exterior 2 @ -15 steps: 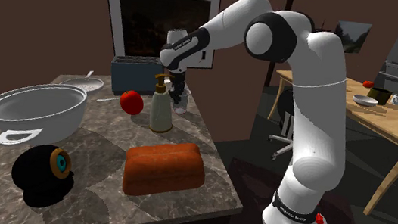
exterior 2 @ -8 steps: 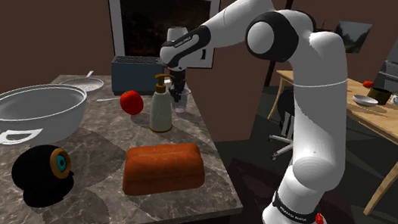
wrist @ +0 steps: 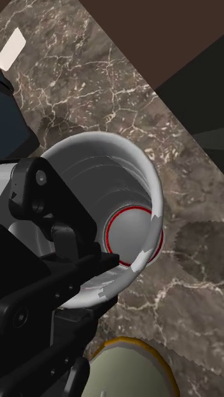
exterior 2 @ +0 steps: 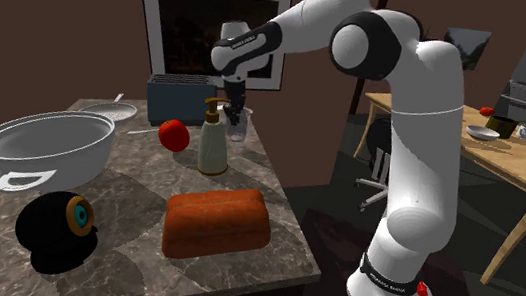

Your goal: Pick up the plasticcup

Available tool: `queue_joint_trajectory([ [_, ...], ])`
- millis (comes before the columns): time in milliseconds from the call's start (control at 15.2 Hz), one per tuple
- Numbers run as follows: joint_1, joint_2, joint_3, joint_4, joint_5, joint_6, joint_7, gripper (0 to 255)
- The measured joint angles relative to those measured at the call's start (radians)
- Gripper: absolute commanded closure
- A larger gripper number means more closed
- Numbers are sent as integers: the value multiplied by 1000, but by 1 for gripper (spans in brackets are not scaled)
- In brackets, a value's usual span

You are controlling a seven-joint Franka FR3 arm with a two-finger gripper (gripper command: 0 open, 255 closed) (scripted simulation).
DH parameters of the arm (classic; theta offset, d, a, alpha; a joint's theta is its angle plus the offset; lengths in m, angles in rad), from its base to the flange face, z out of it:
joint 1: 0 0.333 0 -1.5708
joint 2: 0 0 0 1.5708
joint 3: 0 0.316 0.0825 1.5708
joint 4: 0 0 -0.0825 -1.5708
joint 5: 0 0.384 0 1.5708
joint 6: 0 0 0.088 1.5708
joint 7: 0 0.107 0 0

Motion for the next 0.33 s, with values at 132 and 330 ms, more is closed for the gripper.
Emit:
queue_joint_trajectory([
  [132,1,-11,-1,18,-2,-29,0,255],
  [330,0,-17,-2,43,-3,-59,-2,255],
])
